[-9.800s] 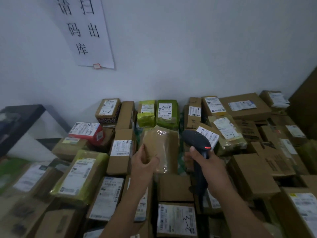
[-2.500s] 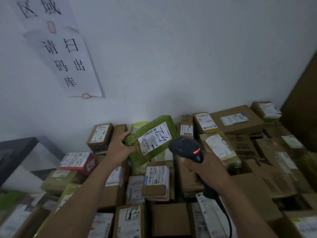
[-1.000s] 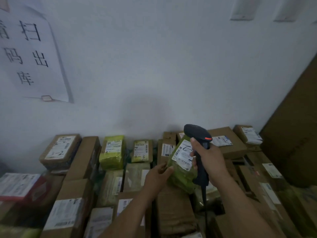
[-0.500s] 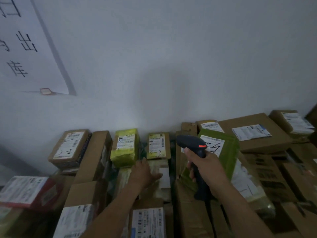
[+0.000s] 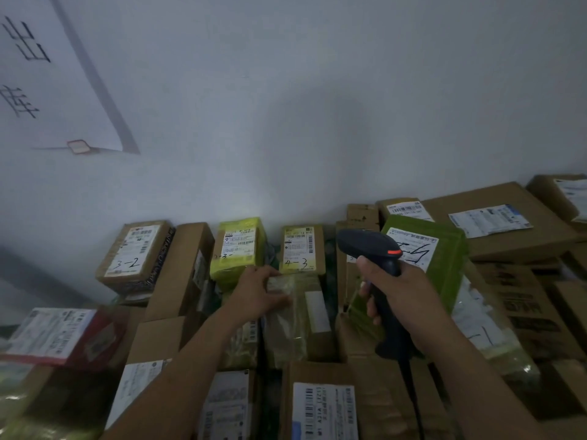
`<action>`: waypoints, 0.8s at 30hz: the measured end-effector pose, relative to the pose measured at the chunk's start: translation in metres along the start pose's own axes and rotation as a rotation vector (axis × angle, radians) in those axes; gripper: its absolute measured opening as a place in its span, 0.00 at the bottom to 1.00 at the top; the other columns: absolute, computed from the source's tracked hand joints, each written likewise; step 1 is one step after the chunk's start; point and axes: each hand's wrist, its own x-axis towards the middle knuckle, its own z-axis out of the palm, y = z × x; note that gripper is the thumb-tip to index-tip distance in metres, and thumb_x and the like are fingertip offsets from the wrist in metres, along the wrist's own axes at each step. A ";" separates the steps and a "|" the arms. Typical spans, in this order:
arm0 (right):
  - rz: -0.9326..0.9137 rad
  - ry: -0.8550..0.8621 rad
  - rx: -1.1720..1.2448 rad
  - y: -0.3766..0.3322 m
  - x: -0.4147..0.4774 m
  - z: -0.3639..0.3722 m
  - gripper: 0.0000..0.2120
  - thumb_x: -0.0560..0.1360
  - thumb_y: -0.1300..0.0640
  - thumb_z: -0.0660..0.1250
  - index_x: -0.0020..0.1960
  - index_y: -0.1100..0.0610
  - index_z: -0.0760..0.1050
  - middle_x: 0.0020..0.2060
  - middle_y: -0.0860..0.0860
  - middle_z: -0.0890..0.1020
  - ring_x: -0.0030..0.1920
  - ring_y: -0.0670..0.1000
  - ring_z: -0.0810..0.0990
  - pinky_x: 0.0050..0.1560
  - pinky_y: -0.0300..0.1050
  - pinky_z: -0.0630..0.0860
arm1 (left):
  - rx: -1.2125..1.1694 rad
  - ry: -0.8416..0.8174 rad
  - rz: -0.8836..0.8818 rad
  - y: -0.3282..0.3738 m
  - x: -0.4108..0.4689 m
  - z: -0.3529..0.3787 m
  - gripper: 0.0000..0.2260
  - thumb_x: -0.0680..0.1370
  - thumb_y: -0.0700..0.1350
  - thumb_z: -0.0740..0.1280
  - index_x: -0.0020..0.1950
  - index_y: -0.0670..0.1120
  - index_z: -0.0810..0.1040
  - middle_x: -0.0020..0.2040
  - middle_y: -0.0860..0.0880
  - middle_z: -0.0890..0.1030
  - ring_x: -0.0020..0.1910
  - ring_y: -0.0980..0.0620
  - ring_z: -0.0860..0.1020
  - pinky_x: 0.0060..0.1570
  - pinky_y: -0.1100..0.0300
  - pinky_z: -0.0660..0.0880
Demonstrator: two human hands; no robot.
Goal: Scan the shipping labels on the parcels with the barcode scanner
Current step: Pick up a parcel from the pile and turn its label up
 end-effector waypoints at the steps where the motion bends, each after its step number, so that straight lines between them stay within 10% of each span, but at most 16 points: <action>1: 0.000 -0.002 -0.002 0.000 -0.001 0.000 0.15 0.75 0.50 0.69 0.44 0.64 0.77 0.32 0.56 0.80 0.25 0.52 0.75 0.26 0.45 0.73 | -0.126 -0.017 -0.001 0.001 -0.002 0.000 0.20 0.70 0.50 0.78 0.58 0.52 0.76 0.59 0.49 0.74 0.56 0.49 0.77 0.55 0.54 0.80; 10: -0.030 -0.004 -0.009 0.005 -0.001 0.002 0.14 0.75 0.50 0.70 0.44 0.62 0.76 0.32 0.56 0.80 0.26 0.52 0.76 0.26 0.44 0.74 | -0.419 -0.050 -0.081 0.013 -0.016 0.010 0.25 0.70 0.47 0.77 0.62 0.56 0.70 0.56 0.53 0.77 0.52 0.53 0.79 0.48 0.58 0.80; 24: -0.012 -0.065 0.114 -0.013 -0.040 0.003 0.14 0.73 0.51 0.70 0.43 0.62 0.77 0.32 0.54 0.83 0.25 0.50 0.78 0.25 0.42 0.75 | -0.903 0.350 0.043 0.036 -0.083 -0.039 0.25 0.70 0.35 0.75 0.60 0.56 0.73 0.59 0.46 0.78 0.54 0.45 0.80 0.41 0.57 0.81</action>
